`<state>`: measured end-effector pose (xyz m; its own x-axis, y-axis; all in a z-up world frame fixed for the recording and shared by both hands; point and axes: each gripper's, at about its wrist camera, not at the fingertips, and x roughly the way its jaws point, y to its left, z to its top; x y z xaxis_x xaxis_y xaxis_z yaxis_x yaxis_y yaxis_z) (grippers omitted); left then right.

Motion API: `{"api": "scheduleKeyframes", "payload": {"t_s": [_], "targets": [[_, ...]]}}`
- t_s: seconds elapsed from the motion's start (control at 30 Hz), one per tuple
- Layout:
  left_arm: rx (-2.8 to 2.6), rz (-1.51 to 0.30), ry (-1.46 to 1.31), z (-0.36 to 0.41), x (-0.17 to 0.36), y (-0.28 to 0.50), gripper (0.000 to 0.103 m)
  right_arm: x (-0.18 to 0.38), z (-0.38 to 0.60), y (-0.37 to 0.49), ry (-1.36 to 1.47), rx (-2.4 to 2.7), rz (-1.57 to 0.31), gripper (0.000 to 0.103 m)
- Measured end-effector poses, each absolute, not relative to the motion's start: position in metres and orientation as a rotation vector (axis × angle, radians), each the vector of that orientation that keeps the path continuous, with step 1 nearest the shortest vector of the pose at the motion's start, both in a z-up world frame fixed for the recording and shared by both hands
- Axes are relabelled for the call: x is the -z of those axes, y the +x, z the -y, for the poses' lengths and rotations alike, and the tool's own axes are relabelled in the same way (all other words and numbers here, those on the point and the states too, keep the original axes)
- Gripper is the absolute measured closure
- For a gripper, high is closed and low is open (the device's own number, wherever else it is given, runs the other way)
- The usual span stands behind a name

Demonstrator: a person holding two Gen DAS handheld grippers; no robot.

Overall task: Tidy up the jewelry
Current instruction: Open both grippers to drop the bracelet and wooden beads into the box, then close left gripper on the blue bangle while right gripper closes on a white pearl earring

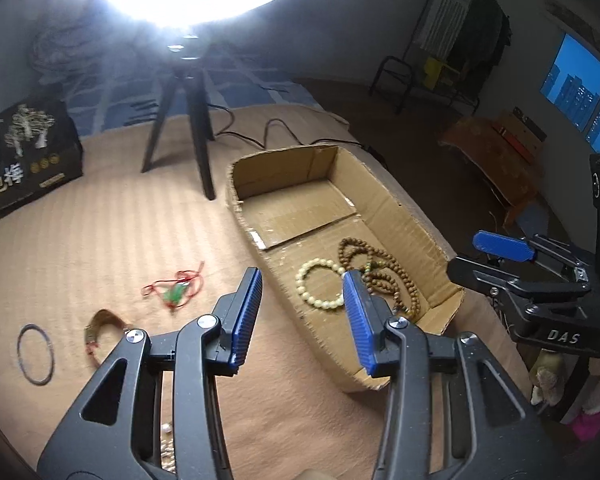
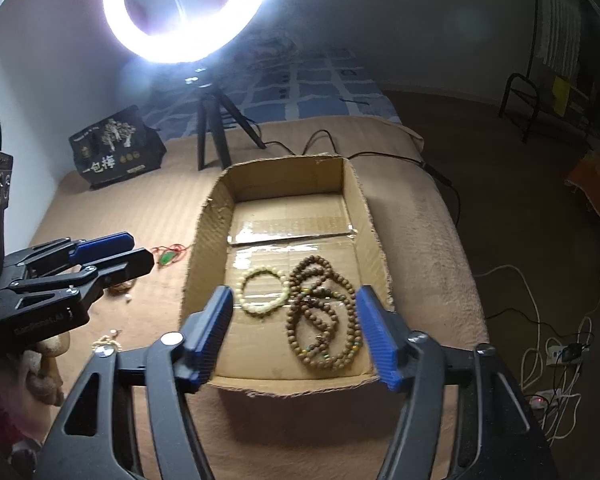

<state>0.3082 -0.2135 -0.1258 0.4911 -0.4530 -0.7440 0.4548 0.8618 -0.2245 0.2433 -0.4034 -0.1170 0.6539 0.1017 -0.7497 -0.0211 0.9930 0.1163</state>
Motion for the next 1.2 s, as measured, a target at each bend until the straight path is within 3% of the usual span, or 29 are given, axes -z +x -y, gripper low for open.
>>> {"api": "scheduleKeyframes", "payload": {"t_s": [0.17,0.23,0.3,0.33,0.77,1.2], "targets": [[0.510,-0.892,0.022,0.180,0.121,0.299,0.060,0.109,0.388,0.237,0.114,-0.098,-0.814,0.030],[0.493,-0.893,0.032,0.165,0.120,0.296,0.058,0.108,0.381,0.235,0.118,-0.122,-0.808,0.024],[0.461,-0.891,0.035,0.144,0.120,0.292,0.044,0.107,0.371,0.235,0.109,-0.152,-0.815,0.021],[0.450,-0.888,0.031,0.134,0.120,0.290,0.042,0.107,0.365,0.234,0.100,-0.165,-0.816,0.021],[0.256,-0.933,-0.020,0.004,0.145,0.287,0.042,0.124,0.293,0.247,0.015,-0.287,-0.872,0.021],[0.214,-0.976,-0.104,-0.044,0.183,0.298,0.042,0.169,0.239,0.267,0.033,-0.368,-0.940,0.021]]}}
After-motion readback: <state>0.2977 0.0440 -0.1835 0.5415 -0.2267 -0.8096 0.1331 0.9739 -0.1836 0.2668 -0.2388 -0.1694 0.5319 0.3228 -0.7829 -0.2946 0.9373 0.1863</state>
